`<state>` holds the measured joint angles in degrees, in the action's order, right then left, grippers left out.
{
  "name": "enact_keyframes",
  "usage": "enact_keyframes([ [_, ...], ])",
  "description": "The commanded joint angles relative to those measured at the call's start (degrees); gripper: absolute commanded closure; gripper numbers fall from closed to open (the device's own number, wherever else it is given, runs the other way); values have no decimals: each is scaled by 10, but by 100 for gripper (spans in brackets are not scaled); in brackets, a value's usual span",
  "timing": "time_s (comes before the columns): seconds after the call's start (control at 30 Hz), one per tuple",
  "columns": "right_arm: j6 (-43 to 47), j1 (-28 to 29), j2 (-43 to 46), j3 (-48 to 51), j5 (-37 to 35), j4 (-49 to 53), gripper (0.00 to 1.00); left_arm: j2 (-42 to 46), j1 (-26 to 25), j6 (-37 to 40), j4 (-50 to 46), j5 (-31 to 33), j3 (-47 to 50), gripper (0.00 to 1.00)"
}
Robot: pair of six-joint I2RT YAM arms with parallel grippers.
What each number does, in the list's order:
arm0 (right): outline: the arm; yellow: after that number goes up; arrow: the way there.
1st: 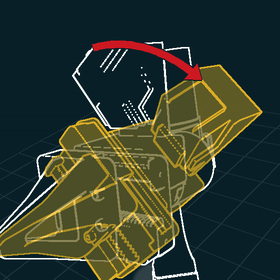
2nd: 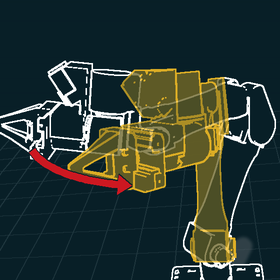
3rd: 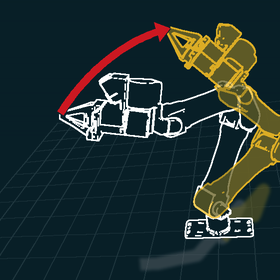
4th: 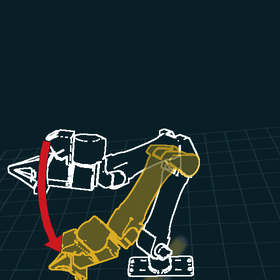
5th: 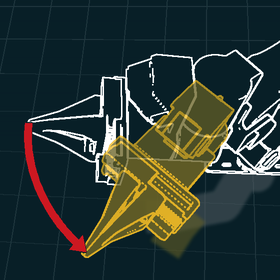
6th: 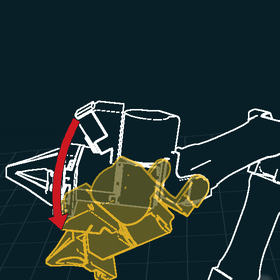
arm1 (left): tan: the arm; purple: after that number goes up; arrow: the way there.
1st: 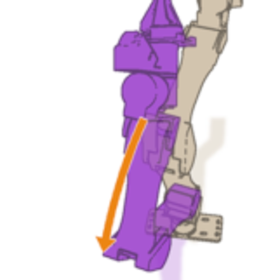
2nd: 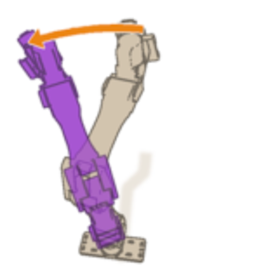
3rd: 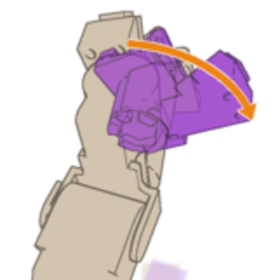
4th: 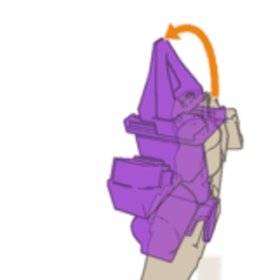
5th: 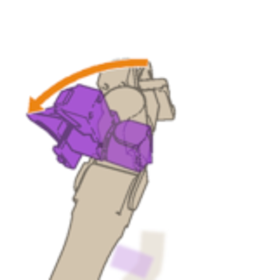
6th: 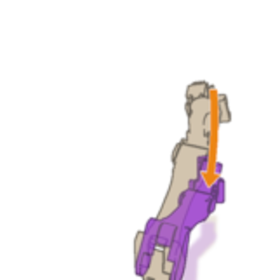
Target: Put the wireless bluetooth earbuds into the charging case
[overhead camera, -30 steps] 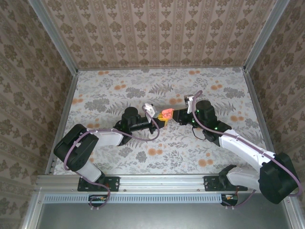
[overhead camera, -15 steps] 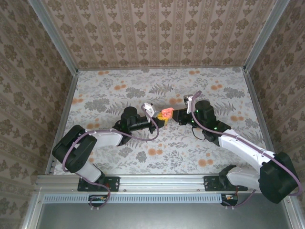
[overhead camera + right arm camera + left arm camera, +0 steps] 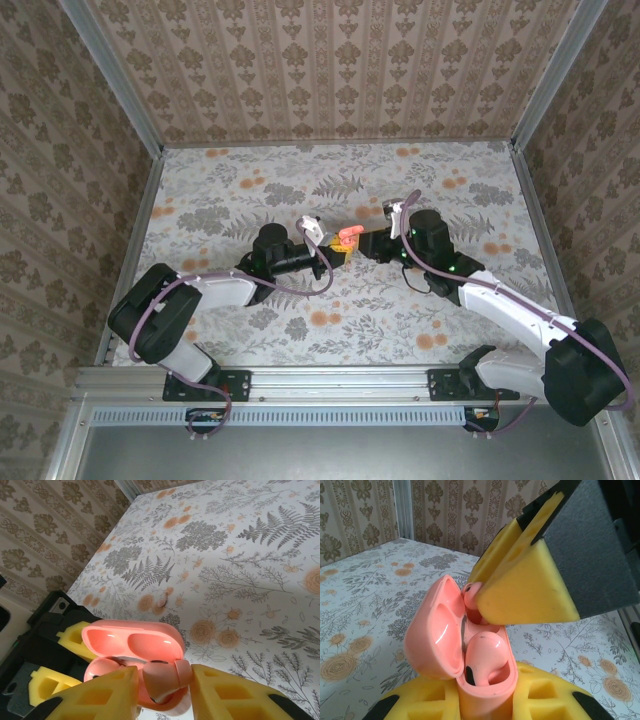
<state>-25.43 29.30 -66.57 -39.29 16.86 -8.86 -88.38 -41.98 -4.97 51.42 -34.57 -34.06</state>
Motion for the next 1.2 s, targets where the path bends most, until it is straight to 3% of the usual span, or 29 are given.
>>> enact_keyframes([
  [0.0, 8, 5, -6, -22, 35, -6, 66, 17, -1, 2, 10, -4, -12, 84],
  [0.2, 6, 5, -1, -25, 28, -3, 61, 19, -1, 4, 8, -4, -10, 84],
  [0.53, 9, 4, 8, -33, 19, 12, 42, 26, -1, 8, 2, -5, -8, 84],
  [0.7, 12, 4, 10, -37, 17, 14, 38, 26, -1, 8, 1, -6, -8, 84],
  [1.17, 22, 2, 36, -47, 7, 36, 33, 30, -1, 12, -3, -7, -7, 84],
])
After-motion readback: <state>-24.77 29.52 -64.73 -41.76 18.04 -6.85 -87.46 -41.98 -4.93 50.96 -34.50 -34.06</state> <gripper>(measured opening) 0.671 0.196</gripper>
